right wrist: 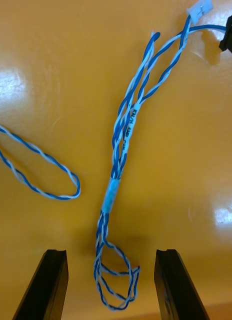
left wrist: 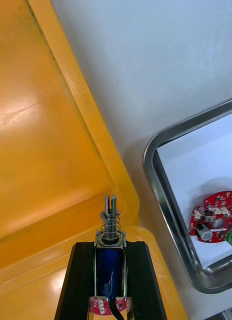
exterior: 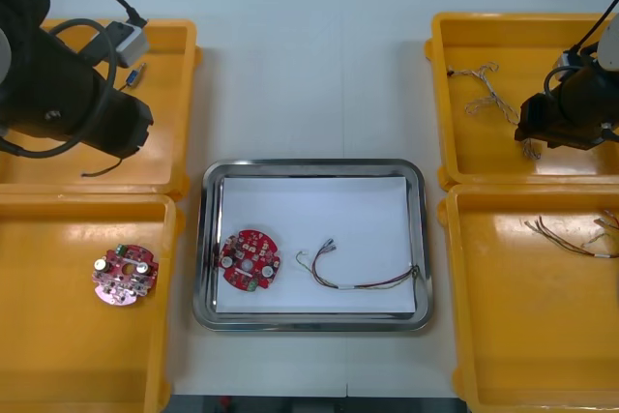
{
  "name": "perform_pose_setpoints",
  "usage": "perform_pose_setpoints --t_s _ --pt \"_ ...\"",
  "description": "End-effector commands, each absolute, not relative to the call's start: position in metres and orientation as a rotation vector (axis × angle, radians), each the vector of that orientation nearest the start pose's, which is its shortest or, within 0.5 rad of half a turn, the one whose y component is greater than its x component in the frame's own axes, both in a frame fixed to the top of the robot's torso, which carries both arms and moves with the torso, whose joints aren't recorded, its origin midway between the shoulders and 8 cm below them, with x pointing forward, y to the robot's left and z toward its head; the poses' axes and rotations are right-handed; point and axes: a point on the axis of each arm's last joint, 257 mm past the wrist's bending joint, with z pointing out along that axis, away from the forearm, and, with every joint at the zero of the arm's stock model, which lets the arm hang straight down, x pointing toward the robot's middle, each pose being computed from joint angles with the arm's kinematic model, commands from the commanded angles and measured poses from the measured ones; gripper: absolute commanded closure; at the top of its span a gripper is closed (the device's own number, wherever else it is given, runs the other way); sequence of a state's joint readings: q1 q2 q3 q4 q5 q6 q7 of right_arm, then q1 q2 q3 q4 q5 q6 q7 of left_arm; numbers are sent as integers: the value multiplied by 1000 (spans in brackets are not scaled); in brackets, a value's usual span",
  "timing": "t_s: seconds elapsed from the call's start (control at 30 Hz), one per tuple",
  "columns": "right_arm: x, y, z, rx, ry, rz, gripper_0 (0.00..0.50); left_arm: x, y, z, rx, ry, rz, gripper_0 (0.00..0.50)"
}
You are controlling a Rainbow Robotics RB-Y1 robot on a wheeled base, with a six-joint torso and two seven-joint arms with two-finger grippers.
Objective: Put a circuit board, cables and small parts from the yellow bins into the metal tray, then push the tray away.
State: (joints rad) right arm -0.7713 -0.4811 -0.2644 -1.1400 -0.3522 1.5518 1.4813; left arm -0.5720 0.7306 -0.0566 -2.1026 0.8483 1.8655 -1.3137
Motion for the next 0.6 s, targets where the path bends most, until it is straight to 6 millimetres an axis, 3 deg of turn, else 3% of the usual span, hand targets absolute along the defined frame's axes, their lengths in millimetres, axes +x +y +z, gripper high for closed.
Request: perform_pose_setpoints --t_s 0.03,0.6 --pt "588 -382 -187 406 2590 90 0 438 230 -122 293 2554 -19 500" --pt "602 -387 -200 416 2578 48 0 440 175 -162 198 2513 -81 500"
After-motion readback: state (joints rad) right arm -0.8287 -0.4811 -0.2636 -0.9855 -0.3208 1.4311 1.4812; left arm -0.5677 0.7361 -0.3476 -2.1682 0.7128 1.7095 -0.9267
